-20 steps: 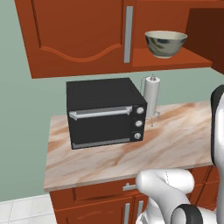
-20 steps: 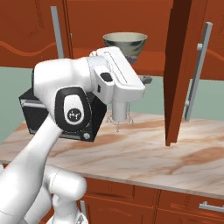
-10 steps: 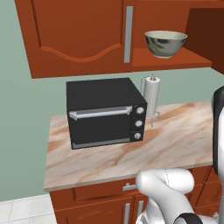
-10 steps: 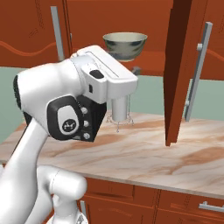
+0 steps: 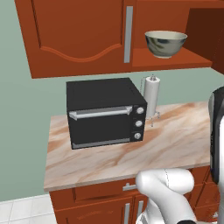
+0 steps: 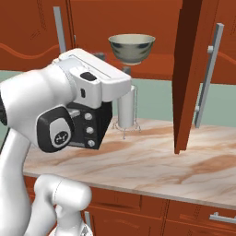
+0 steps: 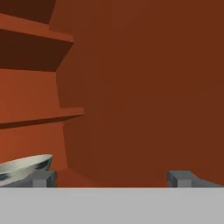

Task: Move the bowls from the cabinet to the plates on the dining table.

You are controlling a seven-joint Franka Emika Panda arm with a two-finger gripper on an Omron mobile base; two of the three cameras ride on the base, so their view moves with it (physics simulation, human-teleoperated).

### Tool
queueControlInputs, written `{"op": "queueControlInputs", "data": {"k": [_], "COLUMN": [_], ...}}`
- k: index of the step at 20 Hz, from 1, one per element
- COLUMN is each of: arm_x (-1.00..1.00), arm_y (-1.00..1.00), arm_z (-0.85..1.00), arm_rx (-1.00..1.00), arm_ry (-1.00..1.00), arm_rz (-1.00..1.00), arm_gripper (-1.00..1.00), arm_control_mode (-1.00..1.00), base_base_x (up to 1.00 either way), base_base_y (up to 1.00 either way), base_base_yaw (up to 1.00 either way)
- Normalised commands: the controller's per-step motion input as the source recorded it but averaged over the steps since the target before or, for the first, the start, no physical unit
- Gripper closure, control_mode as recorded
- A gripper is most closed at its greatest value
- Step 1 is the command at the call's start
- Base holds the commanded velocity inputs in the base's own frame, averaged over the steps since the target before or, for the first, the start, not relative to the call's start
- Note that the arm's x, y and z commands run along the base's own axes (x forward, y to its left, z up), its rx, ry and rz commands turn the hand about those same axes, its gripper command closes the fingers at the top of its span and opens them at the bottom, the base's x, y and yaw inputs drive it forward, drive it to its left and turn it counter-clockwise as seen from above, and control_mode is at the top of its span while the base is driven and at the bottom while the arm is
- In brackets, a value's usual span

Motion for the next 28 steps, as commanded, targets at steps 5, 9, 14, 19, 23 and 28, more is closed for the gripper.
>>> {"op": "queueControlInputs", "data": {"k": [5, 9, 14, 19, 23, 28], "arm_x": [-0.04, -0.06, -0.06, -0.01, 0.03, 0.16], "arm_y": [0.42, 0.37, 0.36, 0.37, 0.44, 0.58], "arm_z": [0.04, 0.00, -0.03, -0.02, -0.01, -0.05], "arm_rx": [-0.02, 0.00, 0.00, 0.00, -0.01, -0.05], "arm_ry": [0.00, 0.00, -0.01, -0.02, -0.05, -0.10], "arm_rz": [0.14, 0.15, 0.16, 0.14, 0.09, 0.02], "arm_gripper": [-1.00, -1.00, -1.00, -1.00, -1.00, -1.00], "arm_control_mode": [-1.00, -1.00, -1.00, -1.00, -1.00, -1.00], "base_base_x": [0.00, 0.00, 0.00, 0.00, 0.00, 0.00], "base_base_y": [0.00, 0.00, 0.00, 0.00, 0.00, 0.00], "base_base_yaw": [0.00, 0.00, 0.00, 0.00, 0.00, 0.00]}}
